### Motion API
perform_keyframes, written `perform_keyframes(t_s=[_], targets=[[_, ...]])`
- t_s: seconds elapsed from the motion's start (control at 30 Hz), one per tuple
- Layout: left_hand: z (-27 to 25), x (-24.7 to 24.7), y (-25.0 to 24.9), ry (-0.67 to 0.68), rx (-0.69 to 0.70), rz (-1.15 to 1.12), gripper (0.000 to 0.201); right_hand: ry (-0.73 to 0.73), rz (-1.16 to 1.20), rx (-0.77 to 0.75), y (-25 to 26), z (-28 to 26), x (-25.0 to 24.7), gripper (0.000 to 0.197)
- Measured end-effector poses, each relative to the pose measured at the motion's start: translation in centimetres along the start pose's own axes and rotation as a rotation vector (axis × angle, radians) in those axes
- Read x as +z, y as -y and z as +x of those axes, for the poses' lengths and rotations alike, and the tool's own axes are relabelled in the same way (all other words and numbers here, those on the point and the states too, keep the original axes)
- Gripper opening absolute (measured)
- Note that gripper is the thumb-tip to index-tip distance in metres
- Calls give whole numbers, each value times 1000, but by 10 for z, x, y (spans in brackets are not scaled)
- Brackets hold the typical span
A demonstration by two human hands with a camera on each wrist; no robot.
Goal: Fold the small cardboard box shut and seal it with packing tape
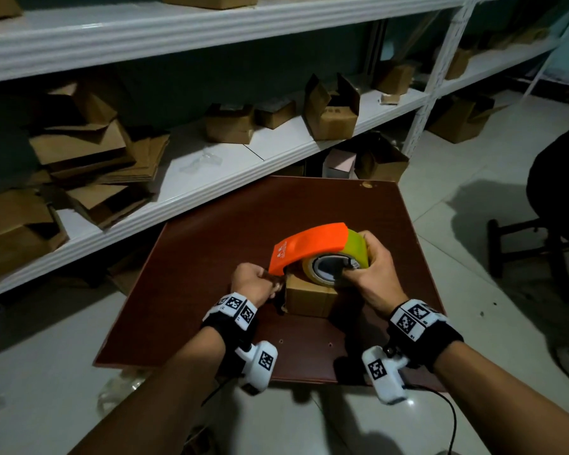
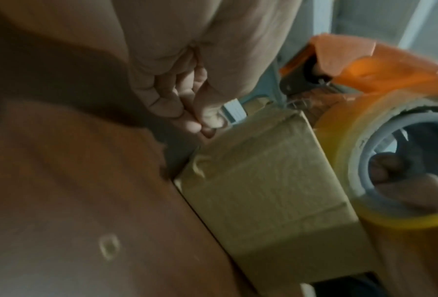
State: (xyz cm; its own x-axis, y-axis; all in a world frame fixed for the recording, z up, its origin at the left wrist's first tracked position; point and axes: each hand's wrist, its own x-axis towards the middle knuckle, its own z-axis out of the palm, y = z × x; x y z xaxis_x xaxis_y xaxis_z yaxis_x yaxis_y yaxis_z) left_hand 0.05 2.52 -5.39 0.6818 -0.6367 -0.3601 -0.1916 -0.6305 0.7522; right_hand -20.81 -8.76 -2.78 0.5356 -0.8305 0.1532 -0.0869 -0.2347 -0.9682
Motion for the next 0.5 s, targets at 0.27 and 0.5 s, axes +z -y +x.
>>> perform_keyframes(t_s=[0.27, 0.5], targets=[[0, 11, 3, -34, 42, 11, 31, -3, 7, 7, 3, -2, 2, 45], [4, 7, 4, -27, -9, 15, 23, -8, -1, 10, 3, -1, 3, 46]])
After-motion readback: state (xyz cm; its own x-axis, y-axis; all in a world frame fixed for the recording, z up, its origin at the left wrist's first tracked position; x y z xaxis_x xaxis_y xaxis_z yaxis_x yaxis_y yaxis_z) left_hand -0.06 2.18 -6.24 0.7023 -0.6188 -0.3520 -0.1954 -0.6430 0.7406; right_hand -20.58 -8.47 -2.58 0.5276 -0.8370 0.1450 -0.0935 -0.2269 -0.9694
